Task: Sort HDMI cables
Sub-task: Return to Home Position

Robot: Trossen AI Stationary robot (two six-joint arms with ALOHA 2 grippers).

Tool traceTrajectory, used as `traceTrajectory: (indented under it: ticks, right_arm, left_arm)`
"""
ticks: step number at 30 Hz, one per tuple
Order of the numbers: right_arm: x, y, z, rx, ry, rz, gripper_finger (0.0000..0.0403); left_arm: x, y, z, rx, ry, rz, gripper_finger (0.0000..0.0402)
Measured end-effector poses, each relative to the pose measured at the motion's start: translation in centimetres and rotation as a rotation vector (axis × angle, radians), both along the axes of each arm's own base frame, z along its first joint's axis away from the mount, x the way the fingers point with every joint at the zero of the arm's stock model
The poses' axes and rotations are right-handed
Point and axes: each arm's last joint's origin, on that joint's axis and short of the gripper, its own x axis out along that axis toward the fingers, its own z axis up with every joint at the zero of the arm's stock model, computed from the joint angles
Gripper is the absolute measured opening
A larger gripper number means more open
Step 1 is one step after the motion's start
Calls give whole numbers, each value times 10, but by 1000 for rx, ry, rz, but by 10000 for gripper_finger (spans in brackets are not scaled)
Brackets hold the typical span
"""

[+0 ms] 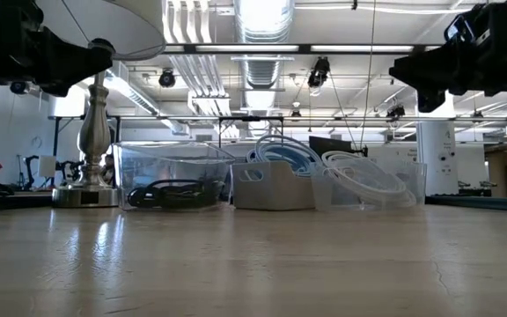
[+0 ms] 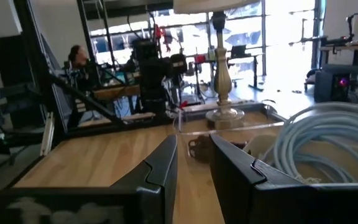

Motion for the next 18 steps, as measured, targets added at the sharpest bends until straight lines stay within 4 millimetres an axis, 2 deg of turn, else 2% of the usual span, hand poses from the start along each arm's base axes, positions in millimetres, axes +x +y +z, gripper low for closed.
traceTrajectory:
  ticks: [4,10,18]
  right_arm:
    - [-4,0,2,22,-20,-18,85]
    - [-15,-2,-2,35,26,-140,73]
    - [-26,-2,-8,27,51,-175,72]
  left_arm:
    - [0,0,0,0,0,0,94]
    - [0,0,0,-1,1,-1,94]
    - [0,0,0,0,2,-1,94]
